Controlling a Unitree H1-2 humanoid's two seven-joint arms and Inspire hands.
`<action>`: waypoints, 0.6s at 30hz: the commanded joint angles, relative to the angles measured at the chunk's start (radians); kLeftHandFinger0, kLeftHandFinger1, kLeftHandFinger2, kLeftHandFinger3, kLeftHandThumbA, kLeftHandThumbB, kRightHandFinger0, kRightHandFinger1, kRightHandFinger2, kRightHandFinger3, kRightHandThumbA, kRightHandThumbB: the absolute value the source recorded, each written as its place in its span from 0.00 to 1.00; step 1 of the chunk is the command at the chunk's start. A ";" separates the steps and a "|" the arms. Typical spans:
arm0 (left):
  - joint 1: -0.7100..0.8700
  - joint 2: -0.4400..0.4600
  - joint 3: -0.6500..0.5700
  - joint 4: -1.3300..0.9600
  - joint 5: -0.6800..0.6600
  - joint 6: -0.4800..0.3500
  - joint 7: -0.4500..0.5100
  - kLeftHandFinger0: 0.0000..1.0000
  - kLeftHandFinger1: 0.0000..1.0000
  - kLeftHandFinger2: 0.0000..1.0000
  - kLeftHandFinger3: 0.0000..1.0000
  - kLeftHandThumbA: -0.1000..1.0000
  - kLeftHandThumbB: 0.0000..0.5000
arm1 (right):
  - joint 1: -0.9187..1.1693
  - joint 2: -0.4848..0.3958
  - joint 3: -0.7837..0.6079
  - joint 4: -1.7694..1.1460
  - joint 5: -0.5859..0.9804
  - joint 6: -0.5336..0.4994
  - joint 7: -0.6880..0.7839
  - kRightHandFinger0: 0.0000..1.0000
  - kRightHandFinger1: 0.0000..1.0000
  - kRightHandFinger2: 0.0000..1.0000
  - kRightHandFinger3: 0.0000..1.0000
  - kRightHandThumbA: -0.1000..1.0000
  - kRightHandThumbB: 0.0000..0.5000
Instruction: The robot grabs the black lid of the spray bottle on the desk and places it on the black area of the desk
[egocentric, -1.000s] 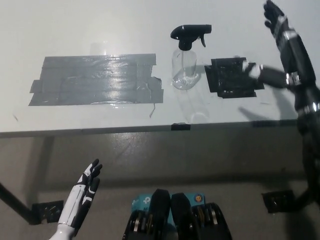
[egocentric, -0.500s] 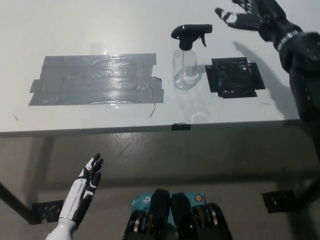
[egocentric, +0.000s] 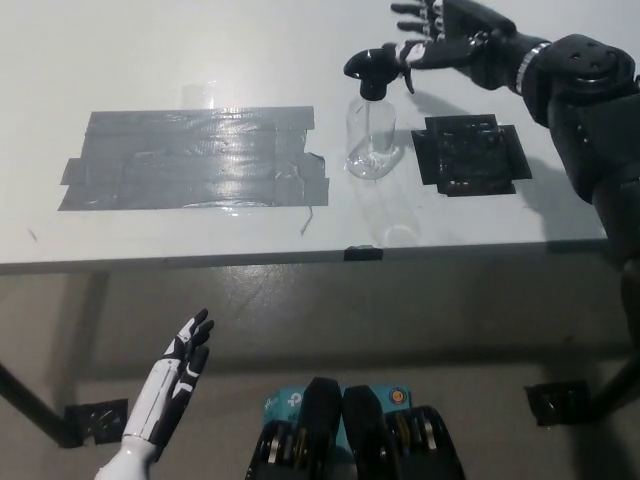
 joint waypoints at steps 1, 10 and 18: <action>-0.015 0.011 -0.003 -0.031 0.000 0.010 -0.013 1.00 1.00 1.00 1.00 1.00 0.23 | -0.104 -0.030 0.043 0.030 -0.054 -0.010 0.056 1.00 1.00 1.00 1.00 0.65 1.00; -0.022 0.012 -0.003 -0.034 -0.001 0.015 -0.020 1.00 1.00 1.00 1.00 1.00 0.24 | -0.137 -0.042 0.117 0.068 -0.110 -0.027 0.046 1.00 1.00 1.00 1.00 0.64 1.00; -0.031 0.017 -0.012 -0.025 0.010 0.007 -0.025 1.00 1.00 1.00 1.00 1.00 0.27 | -0.137 -0.034 0.121 0.078 -0.126 -0.041 0.037 1.00 1.00 1.00 1.00 0.66 1.00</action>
